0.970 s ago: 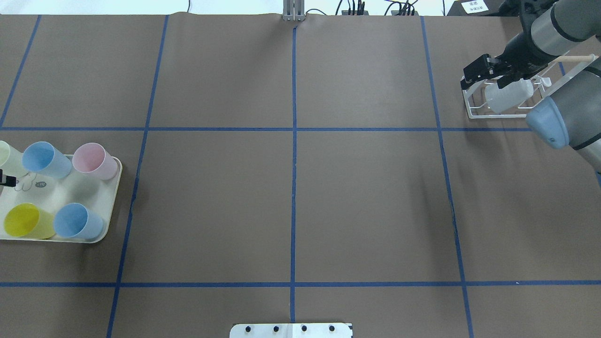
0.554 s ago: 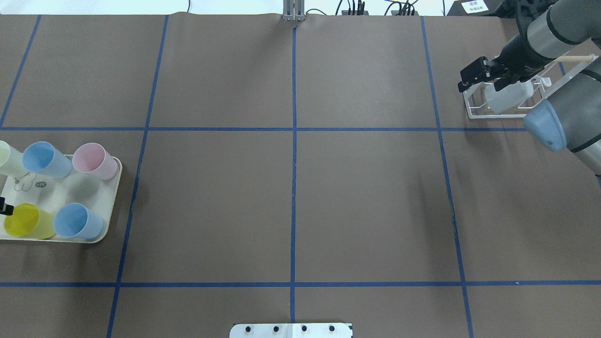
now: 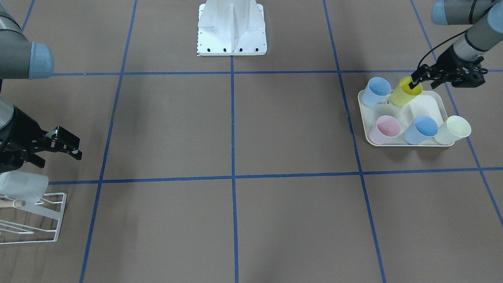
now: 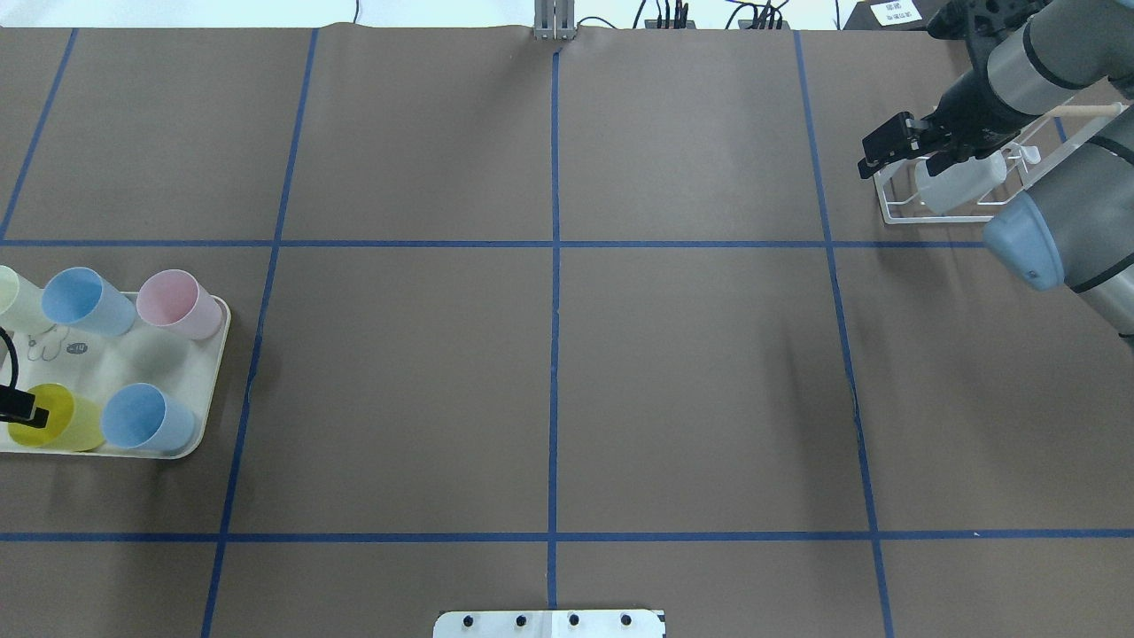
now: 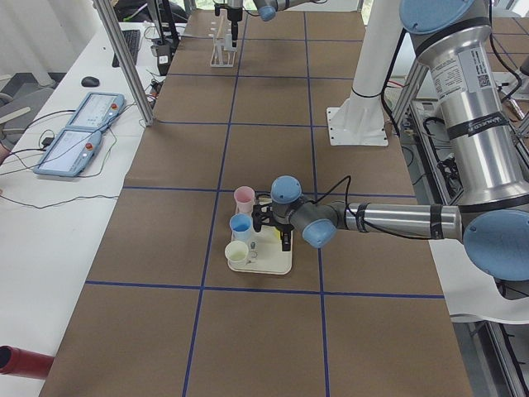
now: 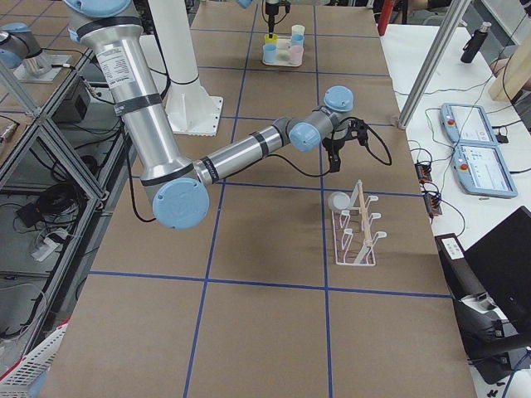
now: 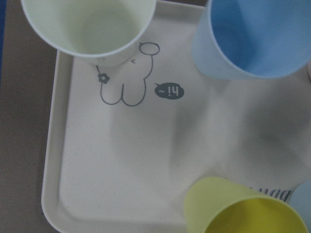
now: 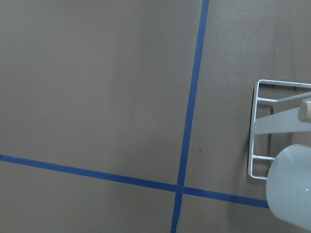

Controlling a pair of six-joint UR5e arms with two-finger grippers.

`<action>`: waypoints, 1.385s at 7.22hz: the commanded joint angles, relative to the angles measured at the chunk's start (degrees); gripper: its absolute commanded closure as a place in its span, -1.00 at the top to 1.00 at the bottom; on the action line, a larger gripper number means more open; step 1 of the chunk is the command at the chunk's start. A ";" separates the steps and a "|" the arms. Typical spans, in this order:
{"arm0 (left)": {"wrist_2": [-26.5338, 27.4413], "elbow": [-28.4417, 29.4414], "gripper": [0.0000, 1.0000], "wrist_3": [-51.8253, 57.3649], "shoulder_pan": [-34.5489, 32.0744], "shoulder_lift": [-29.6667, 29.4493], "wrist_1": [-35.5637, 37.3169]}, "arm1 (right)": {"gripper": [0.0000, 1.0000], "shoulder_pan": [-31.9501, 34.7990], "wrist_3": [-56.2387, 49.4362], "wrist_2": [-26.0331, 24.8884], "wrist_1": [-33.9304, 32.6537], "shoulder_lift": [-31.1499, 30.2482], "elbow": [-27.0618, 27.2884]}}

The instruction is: Transfer IKEA cup to right arm and place on rack

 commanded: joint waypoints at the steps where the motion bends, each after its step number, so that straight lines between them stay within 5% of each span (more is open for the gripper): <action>1: 0.03 0.13 -0.33 -0.08 1.04 -0.54 0.01 | 0.98 -0.81 0.08 -1.08 0.00 -0.01 -0.22; 2: 0.03 0.22 -0.99 -0.08 1.47 -0.63 0.01 | 0.98 -0.90 0.08 -1.17 0.00 -0.01 -0.22; 4: 0.20 0.30 -1.00 1.32 0.96 -0.19 -0.07 | 0.98 -0.91 -0.09 -1.17 0.00 -0.01 -0.57; 6: -0.67 -0.30 -1.00 9.74 -9.00 -0.10 1.06 | 0.98 -0.99 -0.01 -1.61 0.00 0.07 -0.40; 9: -5.04 -10.29 -1.00 7.41 -10.91 -0.71 10.70 | 0.98 -1.43 5.06 -1.61 0.00 2.52 0.66; 10: -5.85 -14.16 -1.00 -1.92 -11.09 -1.67 10.91 | 0.98 -2.56 9.96 -1.61 0.09 4.10 1.70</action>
